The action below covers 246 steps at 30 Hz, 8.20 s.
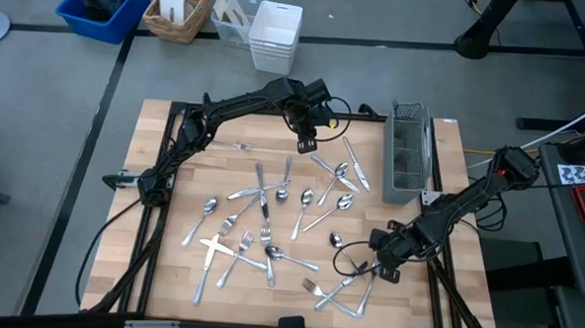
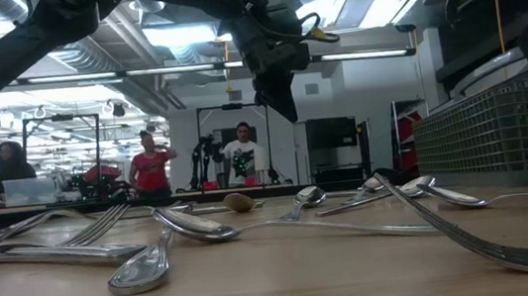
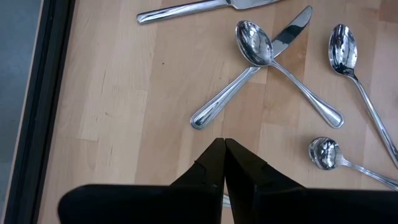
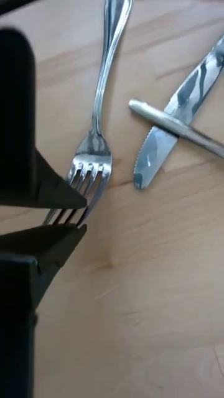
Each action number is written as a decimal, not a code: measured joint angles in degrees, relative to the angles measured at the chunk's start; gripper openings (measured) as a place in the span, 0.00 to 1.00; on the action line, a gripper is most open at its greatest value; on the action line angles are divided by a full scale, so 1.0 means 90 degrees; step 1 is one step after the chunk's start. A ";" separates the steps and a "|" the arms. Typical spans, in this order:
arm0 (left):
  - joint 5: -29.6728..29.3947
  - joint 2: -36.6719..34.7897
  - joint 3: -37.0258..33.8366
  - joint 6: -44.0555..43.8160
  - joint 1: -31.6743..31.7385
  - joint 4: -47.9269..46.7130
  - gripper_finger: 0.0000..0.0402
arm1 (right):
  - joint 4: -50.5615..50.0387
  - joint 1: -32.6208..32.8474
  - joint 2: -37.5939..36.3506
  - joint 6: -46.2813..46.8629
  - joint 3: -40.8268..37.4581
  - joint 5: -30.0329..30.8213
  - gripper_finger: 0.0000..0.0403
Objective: Sort silverware
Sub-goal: Put the fork into the left section of the utensil holder, then put the knife into the middle section of the utensil holder
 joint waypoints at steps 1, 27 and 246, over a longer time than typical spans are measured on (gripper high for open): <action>0.0000 0.0000 0.0000 0.0000 0.0000 -0.0001 0.01 | 0.0016 0.0000 -0.0002 0.0001 0.0005 -0.0014 0.06; 0.0002 -0.0307 -0.0001 0.0080 0.0019 -0.0011 0.01 | -0.1605 0.0000 -0.0021 0.0133 0.1175 0.0389 0.02; -0.0372 -0.4101 -0.9113 0.2976 -0.1422 0.5249 0.03 | -0.2706 -0.4371 0.1243 -0.5662 0.6124 0.0410 0.14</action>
